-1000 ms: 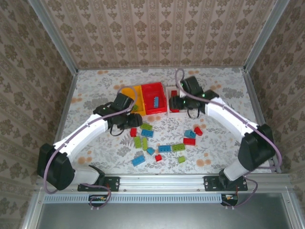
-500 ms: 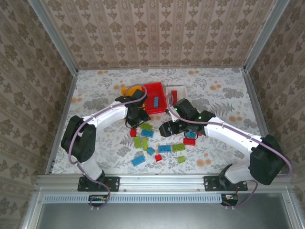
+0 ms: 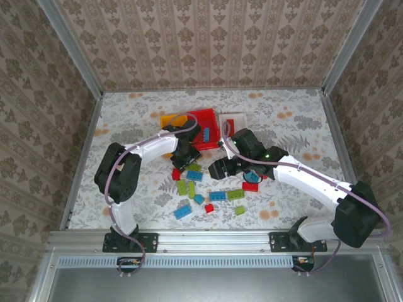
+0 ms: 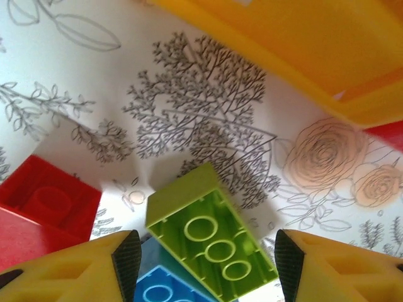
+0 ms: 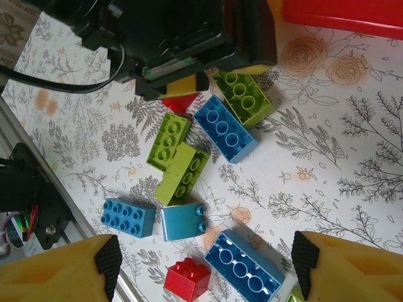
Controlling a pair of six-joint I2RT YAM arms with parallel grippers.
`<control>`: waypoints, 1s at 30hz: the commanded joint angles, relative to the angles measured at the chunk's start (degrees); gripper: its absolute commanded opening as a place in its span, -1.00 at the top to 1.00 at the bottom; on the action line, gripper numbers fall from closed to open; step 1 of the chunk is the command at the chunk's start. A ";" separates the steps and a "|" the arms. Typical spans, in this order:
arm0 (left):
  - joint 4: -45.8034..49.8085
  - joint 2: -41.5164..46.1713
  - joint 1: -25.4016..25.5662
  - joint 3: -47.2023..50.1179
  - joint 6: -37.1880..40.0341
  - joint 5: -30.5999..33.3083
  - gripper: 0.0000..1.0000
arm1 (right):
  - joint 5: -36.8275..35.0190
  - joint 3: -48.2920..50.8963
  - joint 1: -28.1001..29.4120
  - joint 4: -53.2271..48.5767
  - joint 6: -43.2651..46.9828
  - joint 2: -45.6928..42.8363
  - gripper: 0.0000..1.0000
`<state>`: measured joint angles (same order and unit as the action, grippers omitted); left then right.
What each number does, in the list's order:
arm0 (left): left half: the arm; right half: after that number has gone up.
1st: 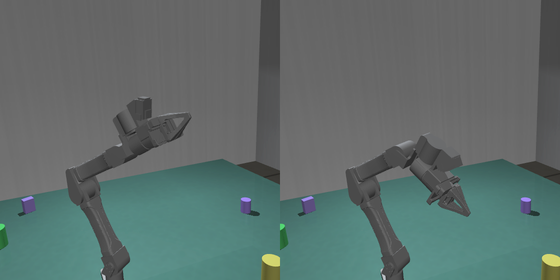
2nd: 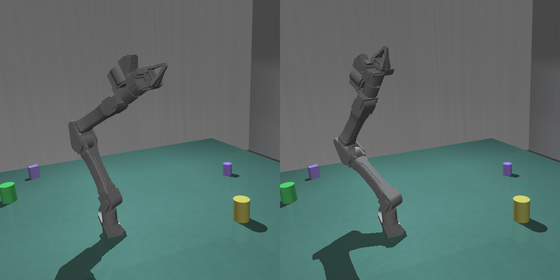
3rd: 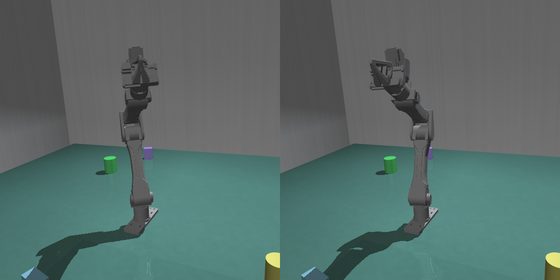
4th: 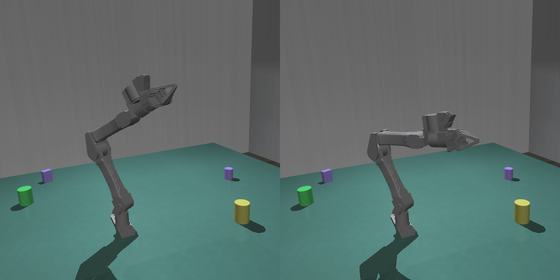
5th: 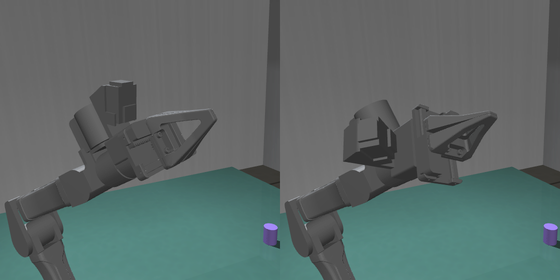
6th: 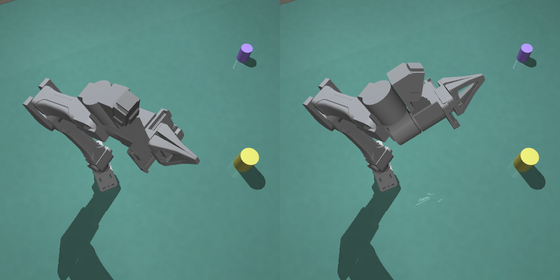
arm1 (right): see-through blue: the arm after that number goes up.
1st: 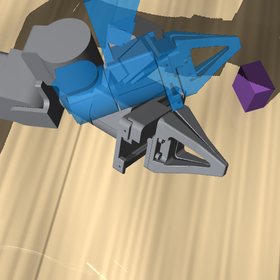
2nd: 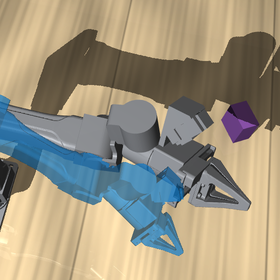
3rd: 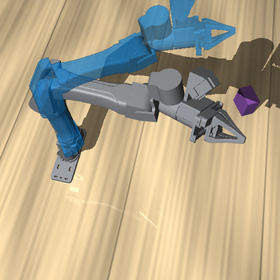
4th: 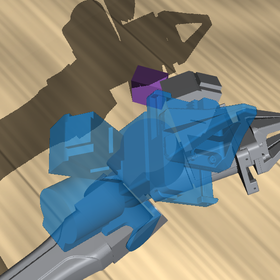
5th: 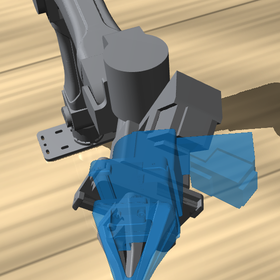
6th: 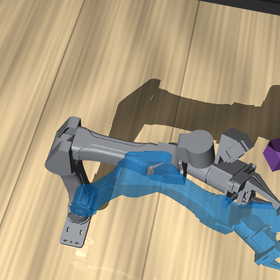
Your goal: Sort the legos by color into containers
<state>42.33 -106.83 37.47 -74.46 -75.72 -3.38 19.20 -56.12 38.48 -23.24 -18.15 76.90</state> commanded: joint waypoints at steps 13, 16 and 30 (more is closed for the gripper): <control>-1.19 -3.43 0.85 0.20 -0.88 0.71 0.23 | 1.45 -0.36 -0.95 1.62 -1.36 0.87 -0.49; -0.64 -2.05 0.99 -0.05 -0.02 2.18 0.47 | 1.47 -0.41 -0.98 1.99 -1.58 1.01 -0.48; 8.93 6.99 -4.19 -12.58 21.48 17.71 0.56 | -5.90 5.83 -1.19 21.44 -3.79 -6.59 -0.47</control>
<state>48.90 -98.02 35.38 -83.99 -62.85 10.17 16.29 -52.64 37.63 -11.73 -20.16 72.05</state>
